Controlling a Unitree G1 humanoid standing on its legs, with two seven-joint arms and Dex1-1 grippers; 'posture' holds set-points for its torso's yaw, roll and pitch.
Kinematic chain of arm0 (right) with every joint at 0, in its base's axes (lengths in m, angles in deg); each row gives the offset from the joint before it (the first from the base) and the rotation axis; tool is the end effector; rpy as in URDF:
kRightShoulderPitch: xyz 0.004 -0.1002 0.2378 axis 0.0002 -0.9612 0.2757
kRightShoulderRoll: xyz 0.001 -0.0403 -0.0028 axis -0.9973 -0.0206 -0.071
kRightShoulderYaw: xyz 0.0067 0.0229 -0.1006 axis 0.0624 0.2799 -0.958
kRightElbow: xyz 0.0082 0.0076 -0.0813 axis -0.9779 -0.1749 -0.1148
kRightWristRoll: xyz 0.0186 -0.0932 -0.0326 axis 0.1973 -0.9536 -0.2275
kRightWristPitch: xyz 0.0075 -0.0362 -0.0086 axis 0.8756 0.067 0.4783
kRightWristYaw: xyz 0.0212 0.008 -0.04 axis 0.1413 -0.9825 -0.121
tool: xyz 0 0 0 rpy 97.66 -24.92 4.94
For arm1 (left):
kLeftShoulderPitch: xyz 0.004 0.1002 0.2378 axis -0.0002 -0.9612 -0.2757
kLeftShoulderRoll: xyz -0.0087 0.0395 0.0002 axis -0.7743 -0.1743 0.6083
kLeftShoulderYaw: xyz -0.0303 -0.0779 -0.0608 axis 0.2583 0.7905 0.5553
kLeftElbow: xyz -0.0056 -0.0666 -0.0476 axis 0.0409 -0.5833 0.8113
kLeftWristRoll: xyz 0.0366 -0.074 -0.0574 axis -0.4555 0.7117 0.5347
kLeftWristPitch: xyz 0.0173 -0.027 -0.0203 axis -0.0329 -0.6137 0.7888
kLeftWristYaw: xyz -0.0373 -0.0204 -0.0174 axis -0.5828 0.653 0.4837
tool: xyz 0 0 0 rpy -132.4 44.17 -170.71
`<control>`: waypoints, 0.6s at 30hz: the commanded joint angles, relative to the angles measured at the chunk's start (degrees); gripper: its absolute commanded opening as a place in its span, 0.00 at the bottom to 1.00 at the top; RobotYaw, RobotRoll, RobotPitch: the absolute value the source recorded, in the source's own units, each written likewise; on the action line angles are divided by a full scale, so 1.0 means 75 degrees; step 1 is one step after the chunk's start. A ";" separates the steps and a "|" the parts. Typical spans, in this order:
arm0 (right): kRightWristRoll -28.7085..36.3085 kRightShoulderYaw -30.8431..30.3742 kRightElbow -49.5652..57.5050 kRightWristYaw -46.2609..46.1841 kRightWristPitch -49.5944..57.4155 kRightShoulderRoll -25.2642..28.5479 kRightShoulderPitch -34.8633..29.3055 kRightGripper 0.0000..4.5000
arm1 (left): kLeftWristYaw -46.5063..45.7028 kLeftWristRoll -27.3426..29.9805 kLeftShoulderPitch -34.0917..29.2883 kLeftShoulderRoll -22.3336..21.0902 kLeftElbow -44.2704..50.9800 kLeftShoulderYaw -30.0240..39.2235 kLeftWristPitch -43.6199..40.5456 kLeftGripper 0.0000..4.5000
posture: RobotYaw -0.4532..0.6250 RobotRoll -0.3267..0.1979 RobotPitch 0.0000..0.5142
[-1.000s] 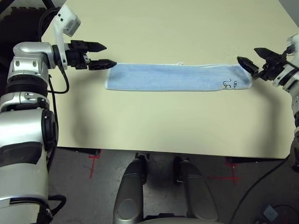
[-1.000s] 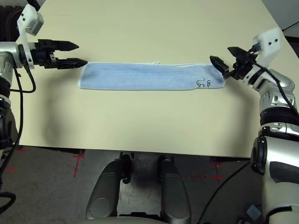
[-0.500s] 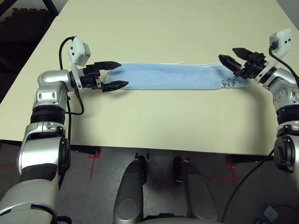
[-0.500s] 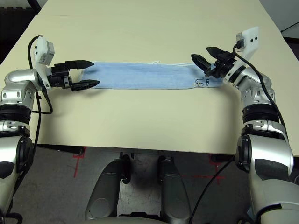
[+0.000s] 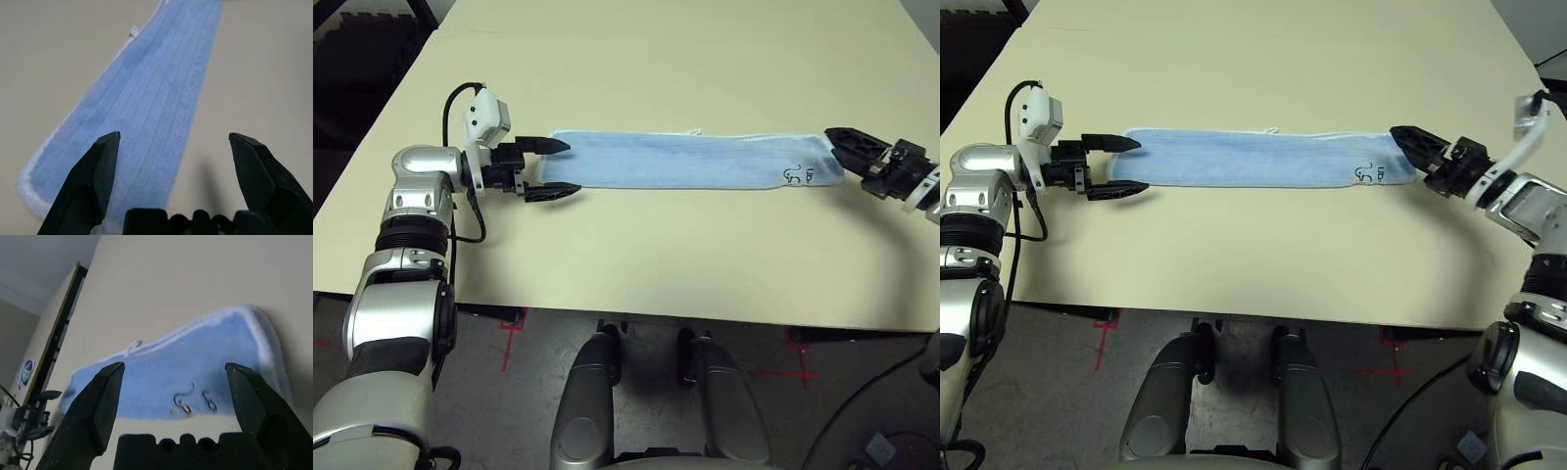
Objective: Fold the towel and set it aside.
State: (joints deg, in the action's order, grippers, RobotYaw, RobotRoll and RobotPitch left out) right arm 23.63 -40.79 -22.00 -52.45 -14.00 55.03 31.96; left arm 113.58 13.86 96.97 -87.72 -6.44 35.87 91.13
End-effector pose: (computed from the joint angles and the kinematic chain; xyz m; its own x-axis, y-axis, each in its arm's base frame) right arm 0.2495 -0.3392 0.1896 0.8900 0.4559 -0.0088 -0.3258 0.6493 0.6872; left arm 0.3383 0.2861 0.2198 0.3746 -0.8907 -0.2573 0.8955 0.2758 0.3492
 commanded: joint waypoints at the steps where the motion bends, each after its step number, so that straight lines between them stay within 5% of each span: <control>1: 0.0269 0.0493 0.0382 -0.0553 0.0391 -0.0222 -0.0615 1.00 | 0.0128 -0.0027 -0.0049 0.0004 0.0058 -0.0077 0.0042 1.00 | 0.44 0.62 0.53; 9: 0.0625 0.0928 0.0761 -0.1227 0.0550 -0.0610 -0.1406 1.00 | 0.0210 0.0019 -0.0121 0.0020 0.0239 -0.0075 0.0041 1.00 | 0.45 0.62 0.53; 18: 0.0630 0.0522 0.0565 -0.1869 -0.0046 -0.1357 -0.1034 1.00 | 0.0249 0.0007 -0.0128 0.0027 0.0281 -0.0086 0.0004 1.00 | 0.46 0.62 0.52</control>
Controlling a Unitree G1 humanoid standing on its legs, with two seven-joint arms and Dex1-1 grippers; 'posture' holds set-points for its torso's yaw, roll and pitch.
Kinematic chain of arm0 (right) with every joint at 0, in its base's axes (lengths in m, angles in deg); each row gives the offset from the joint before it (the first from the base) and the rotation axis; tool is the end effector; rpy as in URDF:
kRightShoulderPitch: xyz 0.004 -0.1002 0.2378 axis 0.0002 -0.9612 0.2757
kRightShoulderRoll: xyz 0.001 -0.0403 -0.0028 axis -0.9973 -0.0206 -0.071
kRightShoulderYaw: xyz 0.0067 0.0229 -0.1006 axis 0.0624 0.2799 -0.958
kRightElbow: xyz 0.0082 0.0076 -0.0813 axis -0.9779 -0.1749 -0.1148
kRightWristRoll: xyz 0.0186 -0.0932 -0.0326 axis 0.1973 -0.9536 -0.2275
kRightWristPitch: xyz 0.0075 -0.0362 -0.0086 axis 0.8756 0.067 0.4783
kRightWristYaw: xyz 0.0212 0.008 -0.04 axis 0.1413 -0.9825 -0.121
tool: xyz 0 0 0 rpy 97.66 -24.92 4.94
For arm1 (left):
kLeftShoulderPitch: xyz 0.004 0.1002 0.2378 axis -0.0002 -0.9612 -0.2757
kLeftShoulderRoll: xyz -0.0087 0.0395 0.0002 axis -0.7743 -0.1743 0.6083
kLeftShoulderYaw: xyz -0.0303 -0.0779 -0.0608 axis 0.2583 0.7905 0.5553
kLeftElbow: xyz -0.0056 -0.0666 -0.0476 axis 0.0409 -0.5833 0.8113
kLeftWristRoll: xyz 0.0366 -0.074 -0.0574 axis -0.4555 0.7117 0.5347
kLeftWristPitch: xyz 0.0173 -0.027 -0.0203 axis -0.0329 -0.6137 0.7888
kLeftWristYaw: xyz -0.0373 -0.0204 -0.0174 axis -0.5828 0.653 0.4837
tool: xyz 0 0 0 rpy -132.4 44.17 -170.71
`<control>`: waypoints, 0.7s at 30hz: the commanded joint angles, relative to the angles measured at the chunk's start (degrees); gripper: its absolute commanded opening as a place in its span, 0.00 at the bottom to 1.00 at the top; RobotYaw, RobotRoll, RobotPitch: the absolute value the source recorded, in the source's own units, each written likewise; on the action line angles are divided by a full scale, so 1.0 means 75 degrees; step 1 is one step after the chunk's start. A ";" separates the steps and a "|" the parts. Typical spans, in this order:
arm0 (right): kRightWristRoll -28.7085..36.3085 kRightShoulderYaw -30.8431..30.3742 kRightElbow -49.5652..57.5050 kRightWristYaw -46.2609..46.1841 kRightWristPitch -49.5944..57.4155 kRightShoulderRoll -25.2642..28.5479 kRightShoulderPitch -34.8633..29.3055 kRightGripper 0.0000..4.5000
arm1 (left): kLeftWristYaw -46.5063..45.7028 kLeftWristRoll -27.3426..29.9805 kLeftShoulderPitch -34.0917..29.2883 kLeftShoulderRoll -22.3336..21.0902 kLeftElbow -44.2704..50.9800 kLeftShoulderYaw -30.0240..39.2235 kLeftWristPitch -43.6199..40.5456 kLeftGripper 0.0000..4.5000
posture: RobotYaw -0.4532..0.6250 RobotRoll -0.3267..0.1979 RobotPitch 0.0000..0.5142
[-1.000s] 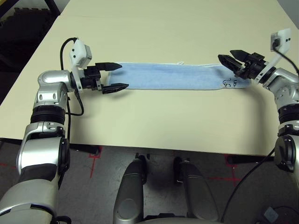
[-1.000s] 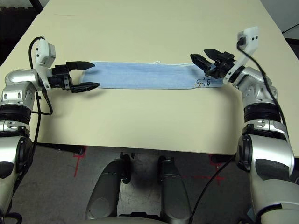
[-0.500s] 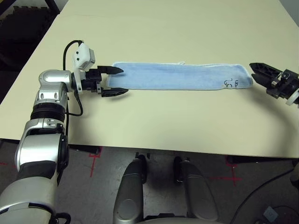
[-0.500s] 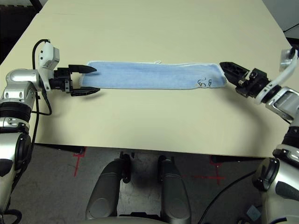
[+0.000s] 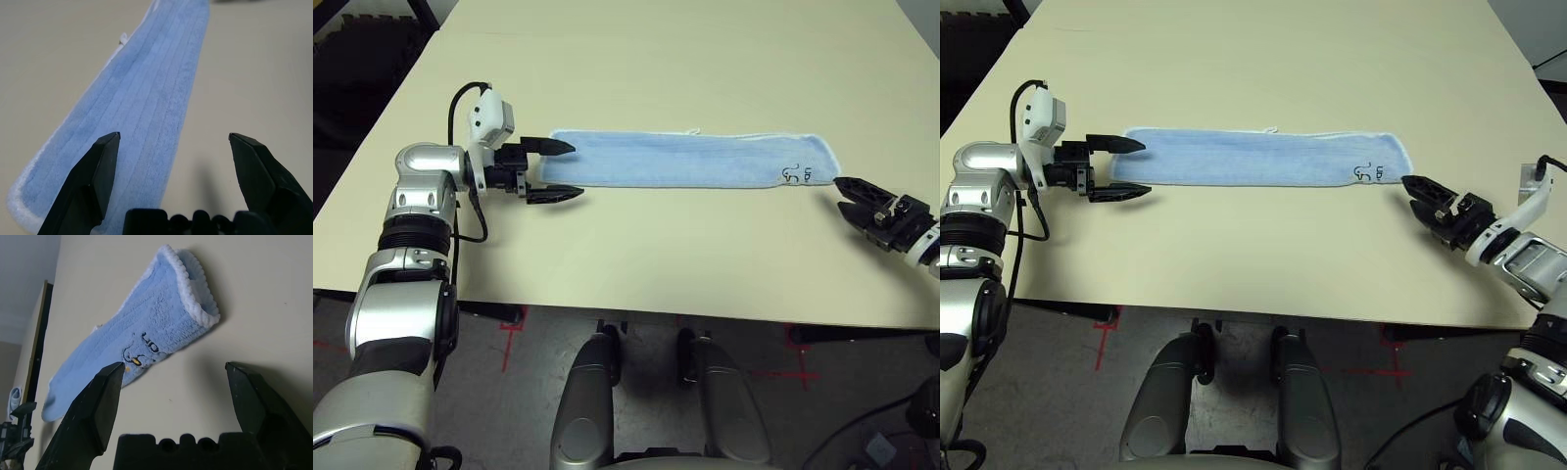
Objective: Fold the towel and set it aside.
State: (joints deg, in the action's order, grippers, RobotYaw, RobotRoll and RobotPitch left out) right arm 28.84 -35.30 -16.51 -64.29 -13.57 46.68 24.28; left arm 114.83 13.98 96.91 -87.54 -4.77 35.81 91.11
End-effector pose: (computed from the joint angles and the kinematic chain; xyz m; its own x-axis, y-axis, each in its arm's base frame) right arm 0.2345 -0.3276 0.1496 0.9312 0.3560 -0.0785 -0.1664 0.6065 0.7775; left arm 0.3384 0.2828 0.2236 0.3472 -0.9002 -0.2628 0.8993 0.2401 0.3655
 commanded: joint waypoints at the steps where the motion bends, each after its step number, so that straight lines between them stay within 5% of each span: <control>1: -0.0092 -0.0235 -0.0236 -0.0393 -0.0219 -0.0350 0.0062 1.00 | 0.0083 -0.0017 -0.0116 0.0002 0.0050 -0.0082 0.0013 1.00 | 0.46 0.62 0.52; 12: -0.0099 -0.0418 -0.0478 -0.1049 -0.1082 -0.0984 0.0293 1.00 | 0.0057 -0.0108 -0.0054 -0.0020 -0.0014 -0.0159 0.0133 1.00 | 0.46 0.62 0.51; 15: -0.0072 -0.0399 -0.0481 -0.1204 -0.1294 -0.1067 0.0264 0.87 | 0.0076 -0.0119 -0.0057 -0.0031 -0.0025 -0.0171 0.0143 1.00 | 0.46 0.62 0.51; 21: -0.0006 -0.0342 -0.0403 -0.1490 -0.1854 -0.1300 0.0202 0.37 | 0.0127 -0.0127 -0.0058 -0.0032 -0.0027 -0.0197 0.0105 1.00 | 0.45 0.62 0.50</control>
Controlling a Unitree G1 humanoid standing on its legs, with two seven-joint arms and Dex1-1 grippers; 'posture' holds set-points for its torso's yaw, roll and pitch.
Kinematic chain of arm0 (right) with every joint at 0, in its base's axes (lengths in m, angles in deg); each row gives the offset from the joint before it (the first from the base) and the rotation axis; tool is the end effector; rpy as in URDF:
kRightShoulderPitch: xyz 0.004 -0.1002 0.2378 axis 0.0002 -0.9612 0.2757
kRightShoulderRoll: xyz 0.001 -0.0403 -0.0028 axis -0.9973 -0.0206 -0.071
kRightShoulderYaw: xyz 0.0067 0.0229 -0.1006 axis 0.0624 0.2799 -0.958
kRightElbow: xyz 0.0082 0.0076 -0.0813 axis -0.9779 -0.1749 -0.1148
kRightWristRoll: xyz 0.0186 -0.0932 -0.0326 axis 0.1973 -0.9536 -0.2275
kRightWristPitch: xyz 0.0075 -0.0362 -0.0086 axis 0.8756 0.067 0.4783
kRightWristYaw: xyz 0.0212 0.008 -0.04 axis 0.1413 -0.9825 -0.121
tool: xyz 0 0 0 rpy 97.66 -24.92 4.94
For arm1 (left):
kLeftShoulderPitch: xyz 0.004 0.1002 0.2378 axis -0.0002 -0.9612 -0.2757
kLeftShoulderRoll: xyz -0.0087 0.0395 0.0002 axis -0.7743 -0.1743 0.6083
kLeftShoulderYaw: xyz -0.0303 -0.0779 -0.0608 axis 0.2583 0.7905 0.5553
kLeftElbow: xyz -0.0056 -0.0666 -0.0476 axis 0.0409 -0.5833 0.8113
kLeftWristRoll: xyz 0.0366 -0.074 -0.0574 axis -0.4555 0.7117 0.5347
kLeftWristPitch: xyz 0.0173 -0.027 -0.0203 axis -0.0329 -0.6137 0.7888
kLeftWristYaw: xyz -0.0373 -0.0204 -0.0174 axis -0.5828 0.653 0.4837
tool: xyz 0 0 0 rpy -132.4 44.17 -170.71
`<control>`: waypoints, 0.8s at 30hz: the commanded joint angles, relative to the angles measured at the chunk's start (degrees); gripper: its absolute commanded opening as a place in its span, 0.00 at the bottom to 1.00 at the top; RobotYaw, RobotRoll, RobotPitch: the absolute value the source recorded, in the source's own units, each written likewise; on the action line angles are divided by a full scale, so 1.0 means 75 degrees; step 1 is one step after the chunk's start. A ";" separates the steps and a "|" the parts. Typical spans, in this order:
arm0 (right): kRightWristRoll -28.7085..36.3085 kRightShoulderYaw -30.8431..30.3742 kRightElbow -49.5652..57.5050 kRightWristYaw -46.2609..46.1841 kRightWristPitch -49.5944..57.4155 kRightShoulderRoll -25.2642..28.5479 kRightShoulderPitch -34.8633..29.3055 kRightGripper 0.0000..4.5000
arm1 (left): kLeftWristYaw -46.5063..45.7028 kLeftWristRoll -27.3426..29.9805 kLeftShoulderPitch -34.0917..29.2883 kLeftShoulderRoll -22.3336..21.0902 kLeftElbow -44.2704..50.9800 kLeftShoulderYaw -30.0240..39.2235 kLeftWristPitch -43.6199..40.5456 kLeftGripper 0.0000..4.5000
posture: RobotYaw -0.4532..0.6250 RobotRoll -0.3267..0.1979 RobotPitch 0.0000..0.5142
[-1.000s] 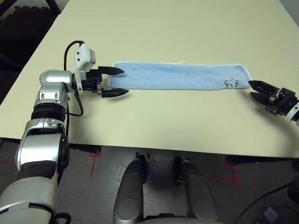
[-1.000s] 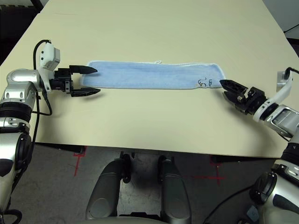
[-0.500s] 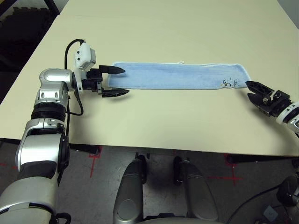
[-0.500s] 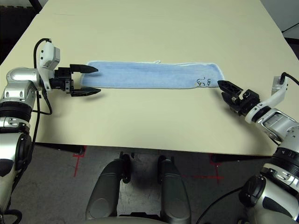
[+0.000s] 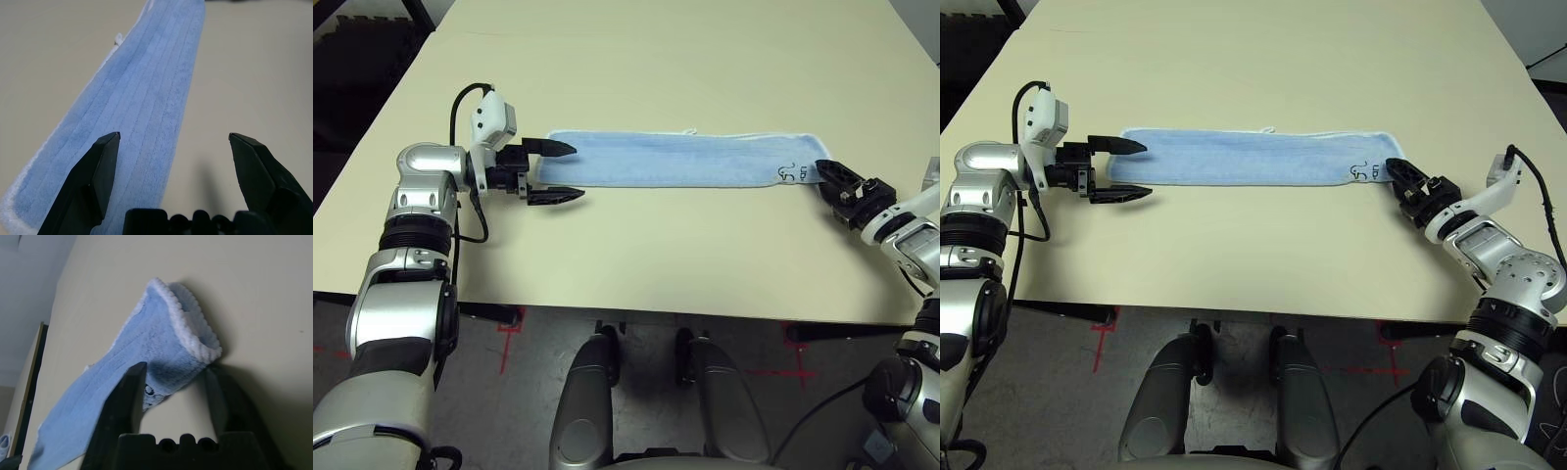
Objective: Fold the towel and set it aside.
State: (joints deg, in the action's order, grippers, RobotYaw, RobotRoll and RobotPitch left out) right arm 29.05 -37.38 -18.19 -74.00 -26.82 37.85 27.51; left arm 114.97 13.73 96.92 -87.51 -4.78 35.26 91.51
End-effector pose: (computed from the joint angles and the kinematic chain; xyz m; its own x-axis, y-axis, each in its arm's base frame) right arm 0.2607 -0.2971 0.1361 0.9763 0.2127 -0.0402 -0.0934 0.5812 0.8084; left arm 0.3388 0.2815 0.2234 0.3405 -0.8989 -0.2757 0.9012 0.2284 0.3684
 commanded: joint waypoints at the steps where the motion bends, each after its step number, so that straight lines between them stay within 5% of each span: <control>1: -0.0019 -0.0057 -0.0155 -0.0229 -0.0166 -0.0163 -0.0250 0.28 | 0.0114 -0.0094 -0.0058 -0.0034 -0.0026 -0.0130 0.0045 1.00 | 0.45 0.62 0.50; 5: 0.0081 -0.0013 -0.0069 -0.0395 -0.0412 -0.0276 -0.0337 0.01 | 0.0133 -0.0100 -0.0062 -0.0025 -0.0033 -0.0156 0.0038 1.00 | 0.45 0.62 0.50; 14: 0.0344 0.0016 0.0094 -0.0557 -0.0561 -0.0114 -0.0607 0.01 | 0.0181 -0.0114 -0.0049 -0.0040 -0.0059 -0.0197 0.0010 1.00 | 0.45 0.62 0.49; 24: 0.0639 -0.0102 -0.0013 0.0137 -0.0110 0.1070 -0.0792 0.01 | -0.0021 0.0073 -0.0103 0.0079 0.0064 -0.0082 -0.0207 1.00 | 0.44 0.62 0.49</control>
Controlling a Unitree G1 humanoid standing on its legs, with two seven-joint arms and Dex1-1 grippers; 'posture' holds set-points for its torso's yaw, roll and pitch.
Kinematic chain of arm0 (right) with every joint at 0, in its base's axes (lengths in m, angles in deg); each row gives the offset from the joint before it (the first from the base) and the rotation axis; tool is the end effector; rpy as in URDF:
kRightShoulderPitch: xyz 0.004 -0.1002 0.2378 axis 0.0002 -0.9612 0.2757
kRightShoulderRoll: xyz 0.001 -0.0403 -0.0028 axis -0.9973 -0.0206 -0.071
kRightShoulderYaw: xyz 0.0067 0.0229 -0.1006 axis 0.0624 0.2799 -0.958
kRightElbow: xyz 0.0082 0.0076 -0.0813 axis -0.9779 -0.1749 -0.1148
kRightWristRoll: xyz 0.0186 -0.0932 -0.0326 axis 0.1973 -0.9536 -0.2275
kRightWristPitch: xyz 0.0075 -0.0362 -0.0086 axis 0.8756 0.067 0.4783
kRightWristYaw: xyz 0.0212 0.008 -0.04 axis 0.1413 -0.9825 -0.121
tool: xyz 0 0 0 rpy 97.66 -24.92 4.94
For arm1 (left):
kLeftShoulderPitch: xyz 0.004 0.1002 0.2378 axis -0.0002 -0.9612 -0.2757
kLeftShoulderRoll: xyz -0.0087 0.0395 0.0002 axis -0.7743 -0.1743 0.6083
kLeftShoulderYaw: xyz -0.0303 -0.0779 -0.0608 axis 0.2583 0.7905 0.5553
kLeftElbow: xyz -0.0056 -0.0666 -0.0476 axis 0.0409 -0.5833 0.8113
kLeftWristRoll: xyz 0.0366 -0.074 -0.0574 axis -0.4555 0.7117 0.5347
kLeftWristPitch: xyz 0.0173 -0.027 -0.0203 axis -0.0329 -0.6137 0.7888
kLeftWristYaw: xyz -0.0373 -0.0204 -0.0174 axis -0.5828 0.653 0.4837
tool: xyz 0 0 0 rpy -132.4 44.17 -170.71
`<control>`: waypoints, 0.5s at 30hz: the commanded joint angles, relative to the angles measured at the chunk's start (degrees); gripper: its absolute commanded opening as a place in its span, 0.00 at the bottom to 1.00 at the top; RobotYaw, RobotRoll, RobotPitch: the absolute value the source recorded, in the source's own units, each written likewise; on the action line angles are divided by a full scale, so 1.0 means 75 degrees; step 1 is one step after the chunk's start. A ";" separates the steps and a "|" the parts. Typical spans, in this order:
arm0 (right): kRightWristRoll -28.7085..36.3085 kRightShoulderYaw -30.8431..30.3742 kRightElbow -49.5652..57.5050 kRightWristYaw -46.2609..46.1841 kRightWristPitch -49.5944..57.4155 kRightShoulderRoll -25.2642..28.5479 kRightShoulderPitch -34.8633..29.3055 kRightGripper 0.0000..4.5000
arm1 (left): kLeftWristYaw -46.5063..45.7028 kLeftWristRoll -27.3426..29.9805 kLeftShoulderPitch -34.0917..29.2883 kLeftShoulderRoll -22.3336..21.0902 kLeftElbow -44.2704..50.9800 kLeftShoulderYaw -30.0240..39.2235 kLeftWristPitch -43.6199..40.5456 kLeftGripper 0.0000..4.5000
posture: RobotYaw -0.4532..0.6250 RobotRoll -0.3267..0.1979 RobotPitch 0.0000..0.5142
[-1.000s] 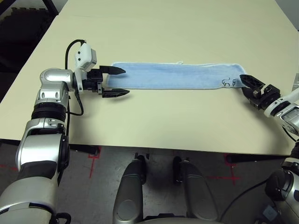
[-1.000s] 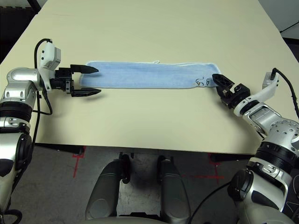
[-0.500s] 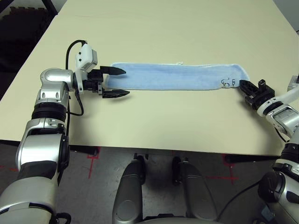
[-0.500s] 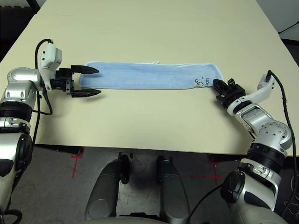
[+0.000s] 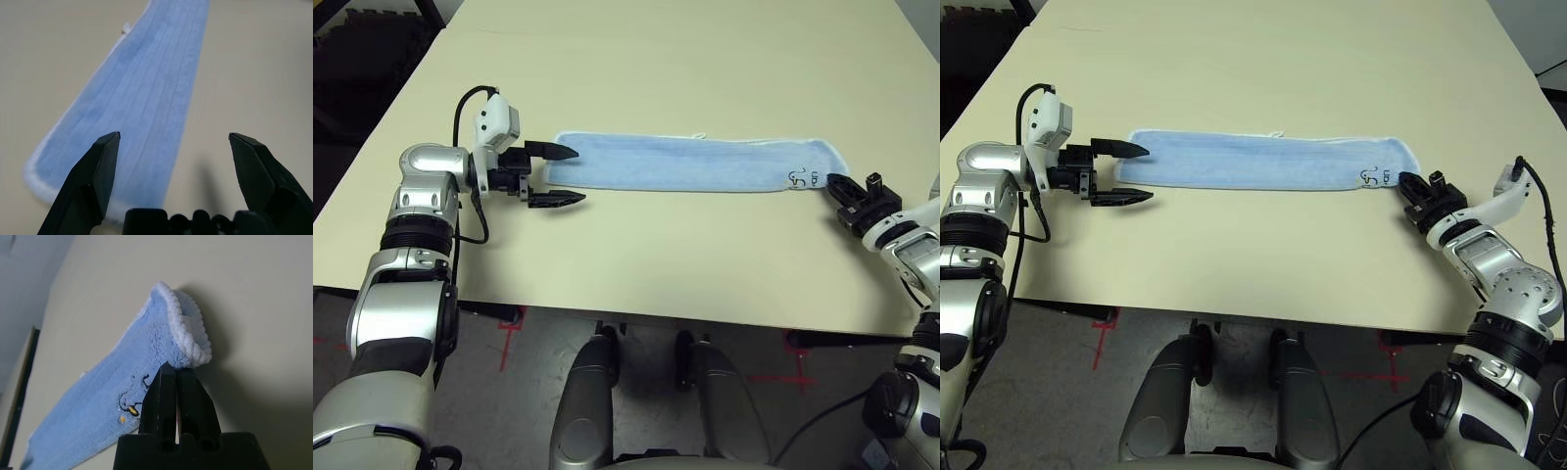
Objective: Fold the towel and set it aside.
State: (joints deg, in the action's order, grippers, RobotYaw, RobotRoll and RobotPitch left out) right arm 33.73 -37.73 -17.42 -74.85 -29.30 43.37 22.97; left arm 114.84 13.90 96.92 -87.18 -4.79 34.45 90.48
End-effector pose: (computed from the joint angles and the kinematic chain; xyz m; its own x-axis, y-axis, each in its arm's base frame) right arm 0.2430 -0.3203 0.1403 0.9897 0.1377 -0.0383 -0.0567 0.6239 0.7795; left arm 0.3402 0.2788 0.2210 0.3311 -0.9002 -0.2828 0.9102 0.2257 0.3473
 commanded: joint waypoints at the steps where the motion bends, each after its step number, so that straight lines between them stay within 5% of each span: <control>1: 0.0034 -0.0098 -0.0133 0.0334 0.0297 0.0445 -0.0164 0.01 | -0.0009 0.0050 -0.0109 0.0038 0.0068 0.0022 -0.0070 1.00 | 0.44 0.62 0.49; 15: 0.0118 -0.0063 0.0141 0.0767 0.0686 0.0906 -0.0676 0.01 | 0.0069 0.0113 -0.0215 0.0016 0.0186 0.0024 -0.0273 1.00 | 0.44 0.62 0.49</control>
State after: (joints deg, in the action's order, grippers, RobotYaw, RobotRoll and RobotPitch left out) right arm 34.37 -39.57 -17.47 -69.00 -24.12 49.39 19.40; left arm 114.64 14.22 96.36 -86.89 -4.43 34.50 88.99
